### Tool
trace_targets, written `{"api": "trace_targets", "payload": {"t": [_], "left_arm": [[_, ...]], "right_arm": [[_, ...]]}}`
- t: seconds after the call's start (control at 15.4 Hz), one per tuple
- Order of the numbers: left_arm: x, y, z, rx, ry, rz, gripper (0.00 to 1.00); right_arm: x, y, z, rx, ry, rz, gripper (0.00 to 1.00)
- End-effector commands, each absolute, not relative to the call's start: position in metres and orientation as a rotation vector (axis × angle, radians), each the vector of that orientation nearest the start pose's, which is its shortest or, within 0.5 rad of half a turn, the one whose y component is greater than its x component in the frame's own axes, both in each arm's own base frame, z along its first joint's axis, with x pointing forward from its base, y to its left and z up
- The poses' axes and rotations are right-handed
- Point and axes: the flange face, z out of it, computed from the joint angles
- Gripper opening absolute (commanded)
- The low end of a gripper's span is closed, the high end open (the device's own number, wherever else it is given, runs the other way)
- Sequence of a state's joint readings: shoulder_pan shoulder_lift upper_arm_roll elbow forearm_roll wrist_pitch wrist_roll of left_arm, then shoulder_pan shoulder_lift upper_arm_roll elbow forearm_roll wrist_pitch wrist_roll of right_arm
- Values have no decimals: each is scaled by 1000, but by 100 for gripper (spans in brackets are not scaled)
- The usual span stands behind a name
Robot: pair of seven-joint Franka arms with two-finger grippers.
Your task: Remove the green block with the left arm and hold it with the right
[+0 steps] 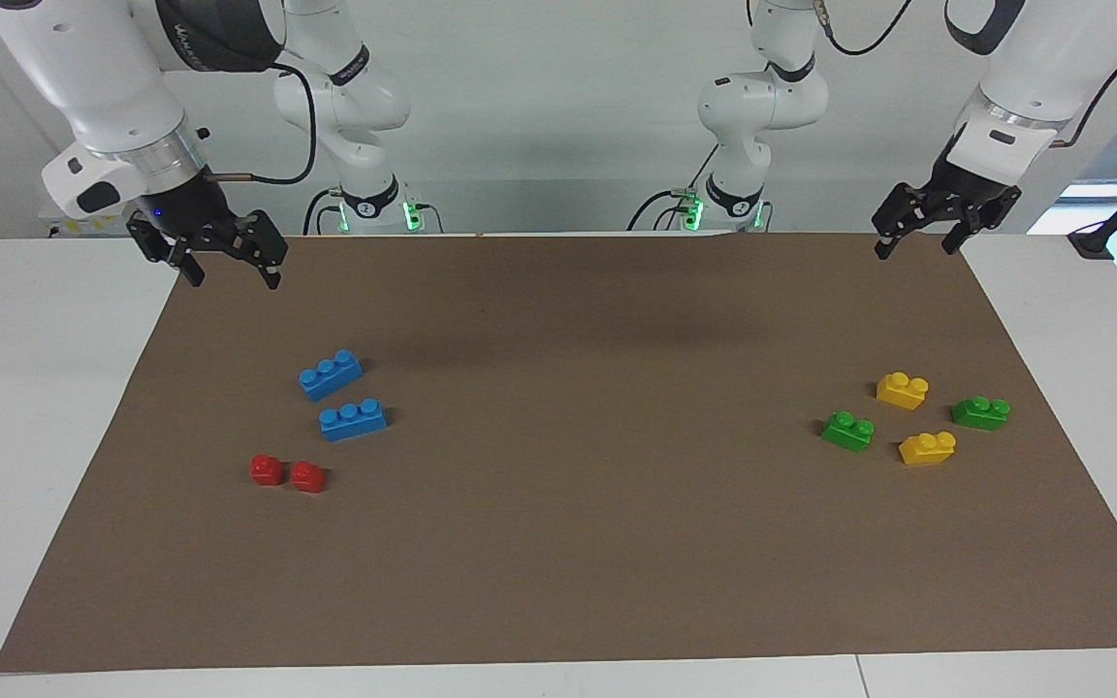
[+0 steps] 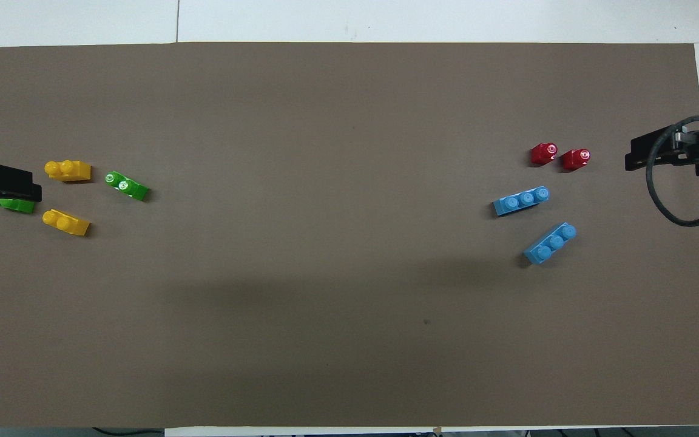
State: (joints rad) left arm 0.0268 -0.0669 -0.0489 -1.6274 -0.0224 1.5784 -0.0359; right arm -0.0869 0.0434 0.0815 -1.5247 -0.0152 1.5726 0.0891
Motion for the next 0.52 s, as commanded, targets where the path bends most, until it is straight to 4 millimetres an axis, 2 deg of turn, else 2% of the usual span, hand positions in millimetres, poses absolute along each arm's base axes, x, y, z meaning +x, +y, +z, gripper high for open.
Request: {"api": "trace_targets", "payload": {"t": [0.0, 0.46], "left_arm": [[535, -16, 634, -3156, 5, -12, 100], [532, -15, 637, -3157, 3, -19, 100]], "right_arm": [[562, -7, 628, -3201, 156, -3, 100], [562, -7, 627, -3190, 160, -7, 100]]}}
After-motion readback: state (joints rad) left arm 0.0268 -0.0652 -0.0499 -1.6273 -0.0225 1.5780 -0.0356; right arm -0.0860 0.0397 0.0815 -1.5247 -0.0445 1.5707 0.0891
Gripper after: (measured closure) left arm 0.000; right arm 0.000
